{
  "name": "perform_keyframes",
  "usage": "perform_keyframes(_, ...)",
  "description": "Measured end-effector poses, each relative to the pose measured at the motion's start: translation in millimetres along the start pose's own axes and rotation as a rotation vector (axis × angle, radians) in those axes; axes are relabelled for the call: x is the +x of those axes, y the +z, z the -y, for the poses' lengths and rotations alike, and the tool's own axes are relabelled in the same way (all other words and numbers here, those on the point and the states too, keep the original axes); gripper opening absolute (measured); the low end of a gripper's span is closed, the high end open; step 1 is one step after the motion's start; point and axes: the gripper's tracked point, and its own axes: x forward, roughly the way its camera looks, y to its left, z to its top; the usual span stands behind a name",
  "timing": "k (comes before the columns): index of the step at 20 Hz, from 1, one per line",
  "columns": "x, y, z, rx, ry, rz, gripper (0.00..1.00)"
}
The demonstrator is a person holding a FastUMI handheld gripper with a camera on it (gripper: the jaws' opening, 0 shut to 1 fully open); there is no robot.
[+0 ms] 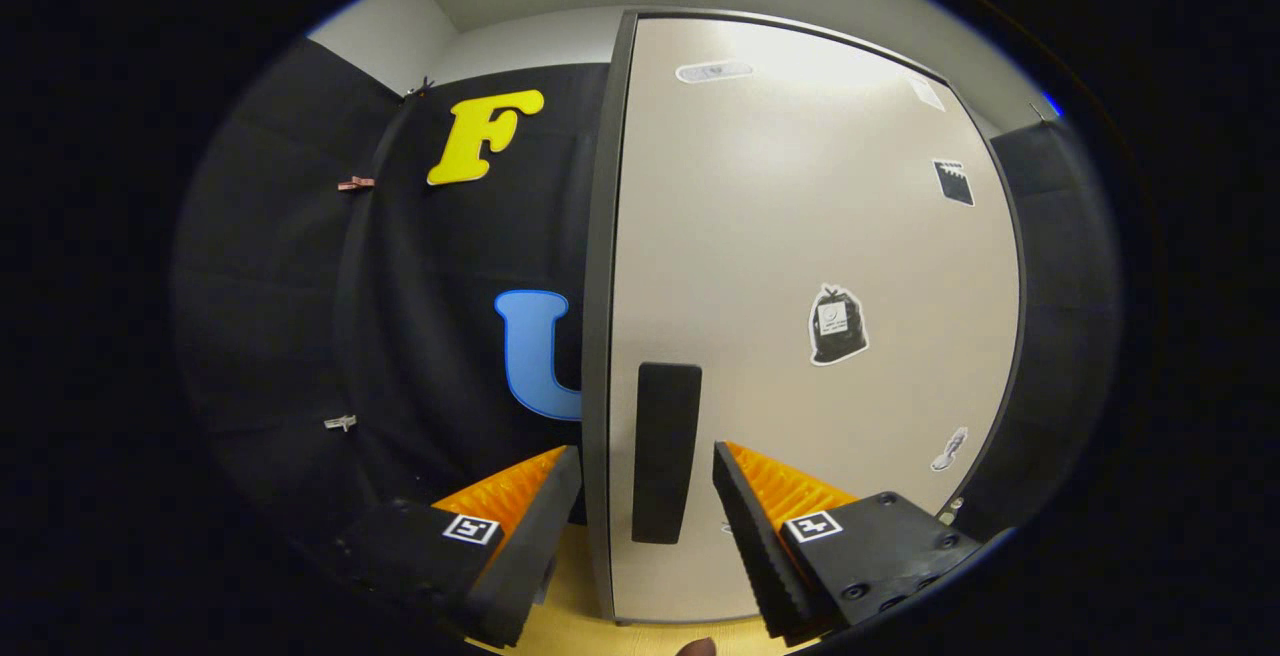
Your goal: Open the shoe cabinet door, grab the shoes and put them into the shoe cabinet, then close the shoe cabinet door.
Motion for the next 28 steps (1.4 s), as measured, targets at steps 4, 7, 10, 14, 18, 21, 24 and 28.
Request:
perform_keyframes(4,22,-10,13,0.026,-0.061,-0.018,0.64)
perform_keyframes(7,17,-7,13,0.052,-0.061,0.002,0.38)
perform_keyframes(10,20,-9,12,0.052,-0.031,-0.009,0.28)
perform_keyframes(14,7,-6,11,0.054,-0.002,0.001,0.21)
perform_keyframes(18,-31,-3,15,0.065,0.049,0.001,0.21)
perform_keyframes(21,-74,-4,27,0.076,0.082,0.004,0.21)
perform_keyframes(24,-109,-2,40,0.074,0.109,0.010,0.21)
perform_keyframes(28,-160,1,68,0.087,0.136,0.019,0.21)
